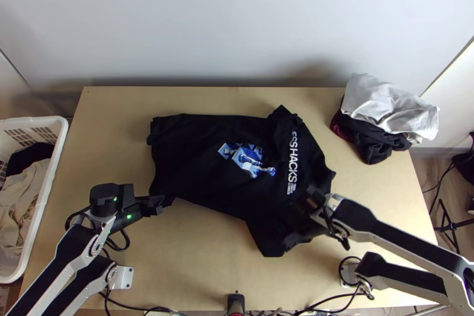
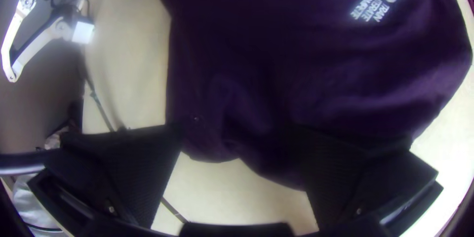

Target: Fold the t-shirt

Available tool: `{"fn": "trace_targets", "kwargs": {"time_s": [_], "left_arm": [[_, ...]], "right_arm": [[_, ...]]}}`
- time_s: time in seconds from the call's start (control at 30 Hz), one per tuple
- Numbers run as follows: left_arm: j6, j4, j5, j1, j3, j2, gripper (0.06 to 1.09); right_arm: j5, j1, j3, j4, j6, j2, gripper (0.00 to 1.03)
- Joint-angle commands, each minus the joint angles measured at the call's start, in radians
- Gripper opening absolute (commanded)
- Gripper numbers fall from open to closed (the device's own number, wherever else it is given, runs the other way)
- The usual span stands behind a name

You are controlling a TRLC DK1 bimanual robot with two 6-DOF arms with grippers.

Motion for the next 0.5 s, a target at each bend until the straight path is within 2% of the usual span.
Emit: {"fn": "trace_targets", "kwargs": {"time_s": [0.0,0.07,0.13,0.23,0.33,0.47], "left_arm": [[0.004,0.002,-0.001,0.004,-0.006,-0.007,0.09],[0.004,0.005,-0.001,0.006,-0.006,-0.007,0.09],[0.004,0.01,-0.001,0.006,-0.008,-0.006,0.09],[0.004,0.01,-0.001,0.006,-0.011,-0.007,0.09],[0.012,0.002,-0.001,0.015,-0.022,-0.017,0.09],[0.021,-0.015,-0.001,0.026,-0.034,-0.05,0.09]], "right_arm": [[0.016,-0.1,0.012,-0.017,-0.071,-0.026,0.88],[0.022,-0.087,0.001,-0.013,-0.074,-0.039,0.77],[0.045,-0.047,-0.005,-0.008,-0.069,-0.032,0.76],[0.05,-0.025,-0.016,-0.005,-0.065,-0.014,0.78],[0.048,-0.016,-0.025,-0.013,-0.066,-0.008,0.88],[0.05,0.002,-0.013,-0.043,-0.077,-0.014,0.89]]}}
